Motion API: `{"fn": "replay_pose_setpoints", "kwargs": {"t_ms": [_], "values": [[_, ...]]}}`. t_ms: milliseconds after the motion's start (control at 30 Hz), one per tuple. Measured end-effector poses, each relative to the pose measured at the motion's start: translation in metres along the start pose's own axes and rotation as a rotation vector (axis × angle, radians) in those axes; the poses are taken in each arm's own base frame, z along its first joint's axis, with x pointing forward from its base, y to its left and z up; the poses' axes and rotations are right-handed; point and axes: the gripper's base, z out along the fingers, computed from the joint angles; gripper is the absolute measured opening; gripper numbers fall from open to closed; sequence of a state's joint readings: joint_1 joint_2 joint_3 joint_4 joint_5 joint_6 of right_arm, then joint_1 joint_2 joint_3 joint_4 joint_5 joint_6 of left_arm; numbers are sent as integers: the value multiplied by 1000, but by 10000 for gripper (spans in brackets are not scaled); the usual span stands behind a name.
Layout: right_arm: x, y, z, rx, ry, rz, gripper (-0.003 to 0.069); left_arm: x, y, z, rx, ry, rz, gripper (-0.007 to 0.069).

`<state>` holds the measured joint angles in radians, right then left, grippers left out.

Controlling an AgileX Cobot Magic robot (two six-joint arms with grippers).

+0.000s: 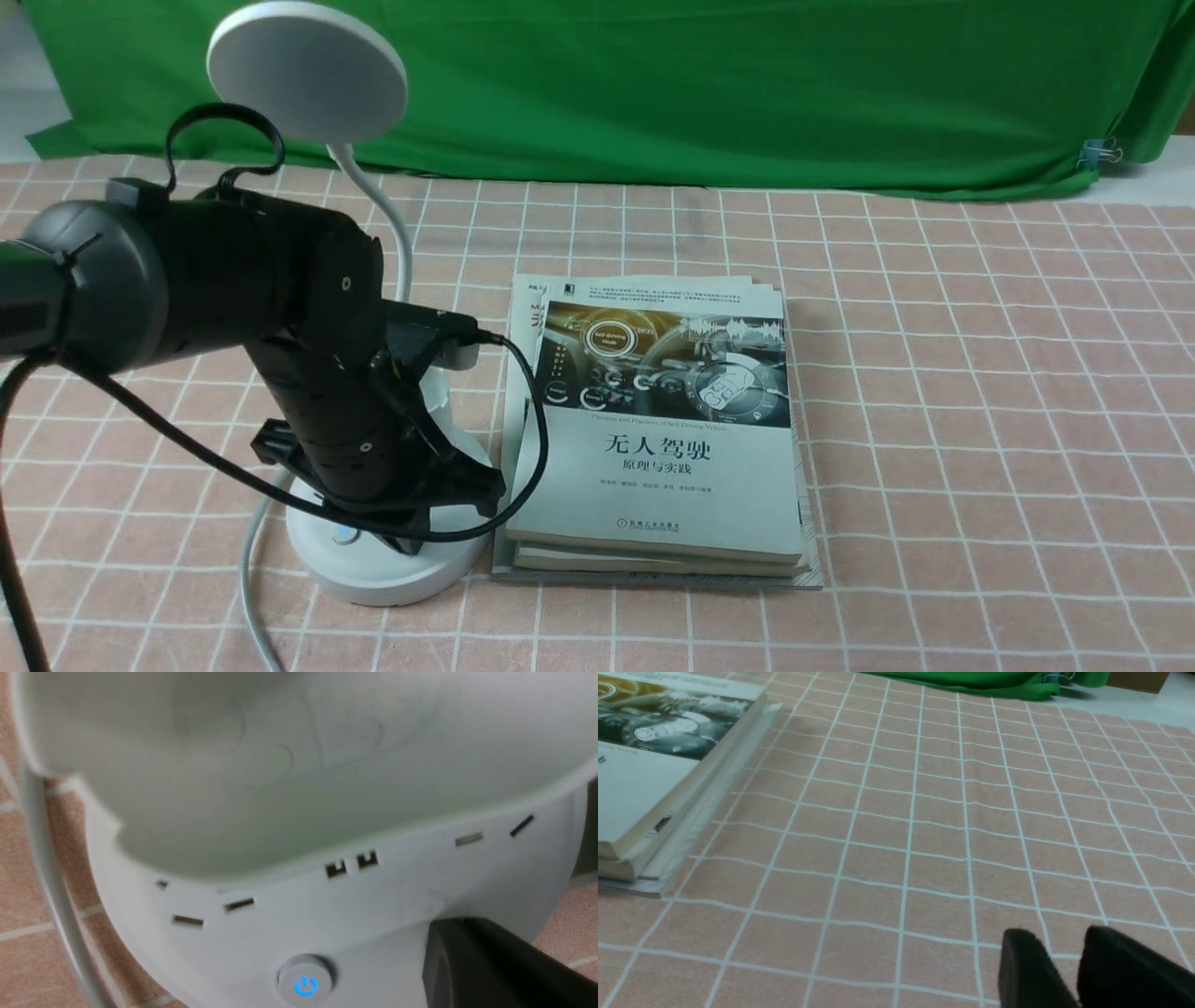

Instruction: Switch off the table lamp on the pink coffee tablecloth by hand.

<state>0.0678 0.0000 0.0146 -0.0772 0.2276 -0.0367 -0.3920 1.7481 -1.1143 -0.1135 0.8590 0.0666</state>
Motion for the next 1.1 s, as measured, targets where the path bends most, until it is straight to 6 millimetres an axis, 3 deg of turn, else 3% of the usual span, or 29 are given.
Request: {"fn": "replay_pose_setpoints", "kwargs": {"t_ms": [333,500,667,767,867,1033,1100], "values": [[0,0,0,0,0,0,240,5,-3,-27,4,-60,7,-8],[0,0,0,0,0,0,240,17,-7,-45,15,-90,9,-8],[0,0,0,0,0,0,240,63,-11,-83,35,-227,-9,-8],[0,0,0,0,0,0,240,108,-12,-103,38,-400,-18,-8],[0,0,0,0,0,0,240,139,-11,-114,38,-570,-15,-6],[0,0,0,0,0,0,240,181,-8,-115,31,-785,-8,-5],[0,0,0,0,0,0,240,189,-8,-114,31,-806,-6,-4]]}}
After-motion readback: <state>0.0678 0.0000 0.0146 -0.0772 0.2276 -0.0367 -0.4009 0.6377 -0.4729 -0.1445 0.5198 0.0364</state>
